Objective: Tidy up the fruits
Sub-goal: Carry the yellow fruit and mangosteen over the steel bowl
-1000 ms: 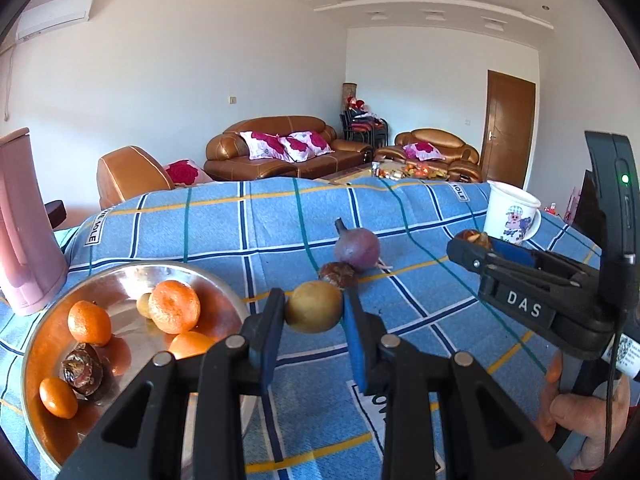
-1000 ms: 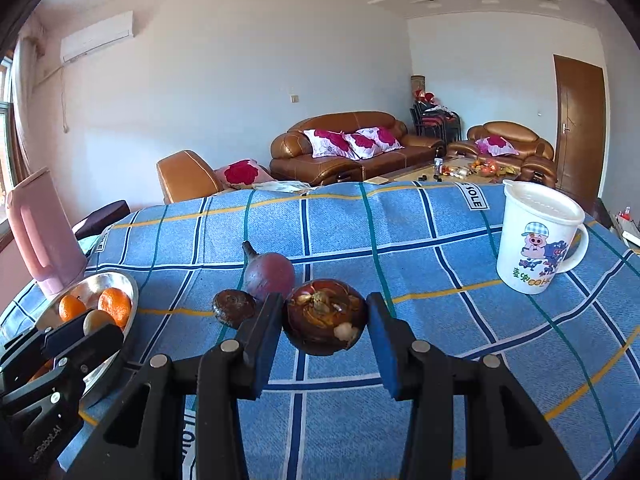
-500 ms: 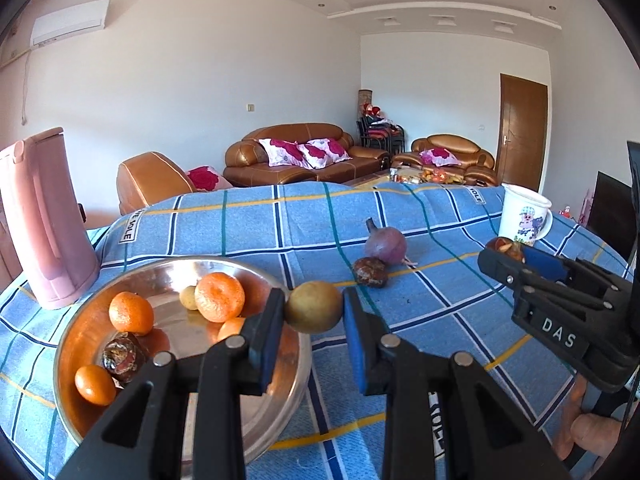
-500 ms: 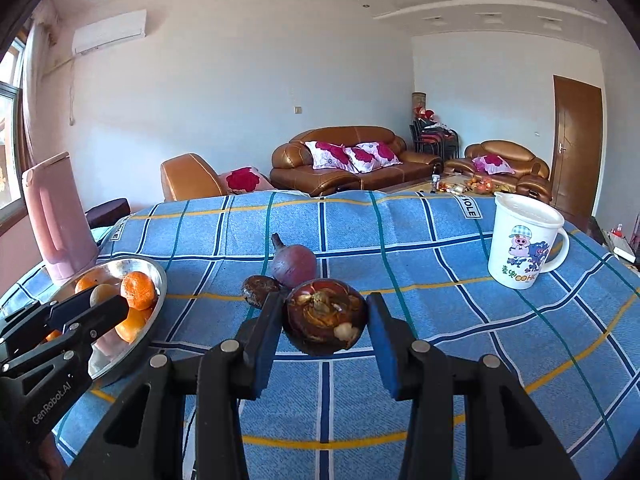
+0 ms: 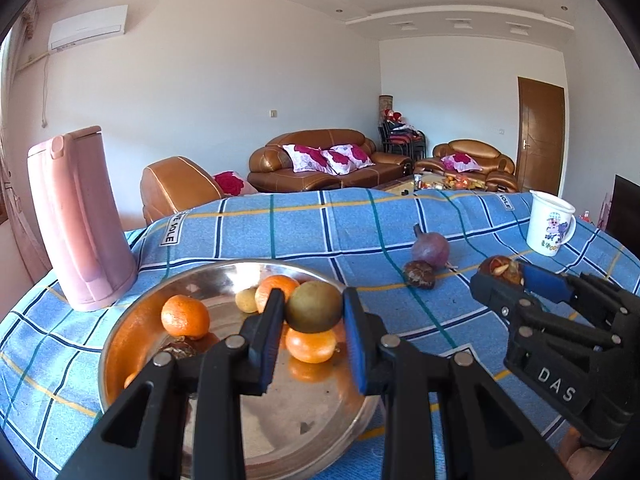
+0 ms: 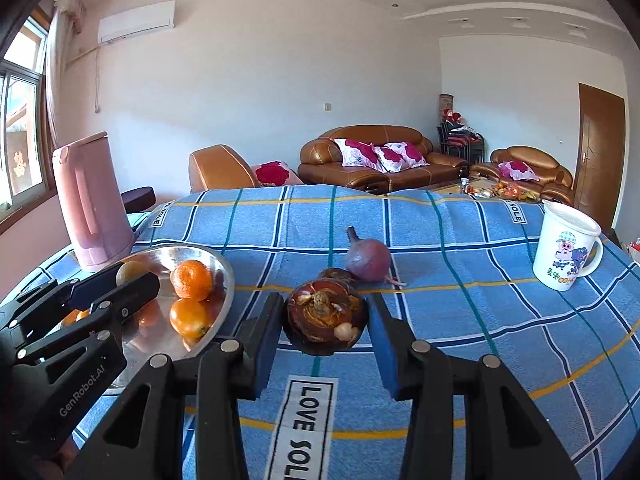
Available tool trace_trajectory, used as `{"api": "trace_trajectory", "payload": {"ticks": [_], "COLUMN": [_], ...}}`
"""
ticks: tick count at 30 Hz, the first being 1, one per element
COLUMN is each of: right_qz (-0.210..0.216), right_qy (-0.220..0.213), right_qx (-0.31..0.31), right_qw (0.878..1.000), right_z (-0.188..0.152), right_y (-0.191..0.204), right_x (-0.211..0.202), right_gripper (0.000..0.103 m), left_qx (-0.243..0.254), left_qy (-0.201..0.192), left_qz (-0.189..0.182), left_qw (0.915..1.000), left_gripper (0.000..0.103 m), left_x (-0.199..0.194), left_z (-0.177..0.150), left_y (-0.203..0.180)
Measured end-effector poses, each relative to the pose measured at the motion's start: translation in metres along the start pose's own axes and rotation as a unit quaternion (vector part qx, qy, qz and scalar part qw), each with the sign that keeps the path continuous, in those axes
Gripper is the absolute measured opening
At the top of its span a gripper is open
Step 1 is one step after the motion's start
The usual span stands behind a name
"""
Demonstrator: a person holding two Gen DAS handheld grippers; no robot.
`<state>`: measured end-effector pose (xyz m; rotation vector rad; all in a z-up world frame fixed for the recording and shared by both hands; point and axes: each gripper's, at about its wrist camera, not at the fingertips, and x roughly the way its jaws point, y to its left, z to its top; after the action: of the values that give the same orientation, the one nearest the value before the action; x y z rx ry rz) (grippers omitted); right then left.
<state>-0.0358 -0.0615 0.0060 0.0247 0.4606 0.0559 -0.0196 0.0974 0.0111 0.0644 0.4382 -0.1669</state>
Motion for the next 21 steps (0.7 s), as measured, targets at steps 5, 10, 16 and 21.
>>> {"api": "trace_trajectory", "payload": {"ticks": [5, 10, 16, 21], "right_qz": [0.016, 0.034, 0.050, 0.072], "right_qy": [0.001, 0.003, 0.005, 0.013], "right_qx": [-0.006, -0.017, -0.024, -0.027], "right_qw": [1.000, 0.999, 0.998, 0.997], "right_z": [0.000, 0.001, 0.002, 0.001], "right_y": [0.021, 0.043, 0.066, 0.080], "right_x": [0.004, 0.010, 0.017, 0.022], "right_gripper": [0.045, 0.045, 0.045, 0.045], "left_qx": [-0.009, -0.022, -0.047, -0.073], "left_qy": [0.000, 0.000, 0.001, 0.007], "left_qz": [0.012, 0.025, 0.046, 0.064], "left_qw": [0.9999, 0.9995, 0.9978, 0.9952], "left_gripper": [0.031, 0.031, 0.031, 0.030], "left_x": [0.000, 0.000, 0.002, 0.004], "left_z": [0.001, 0.002, 0.002, 0.000], "left_y": [0.018, 0.039, 0.073, 0.104]}}
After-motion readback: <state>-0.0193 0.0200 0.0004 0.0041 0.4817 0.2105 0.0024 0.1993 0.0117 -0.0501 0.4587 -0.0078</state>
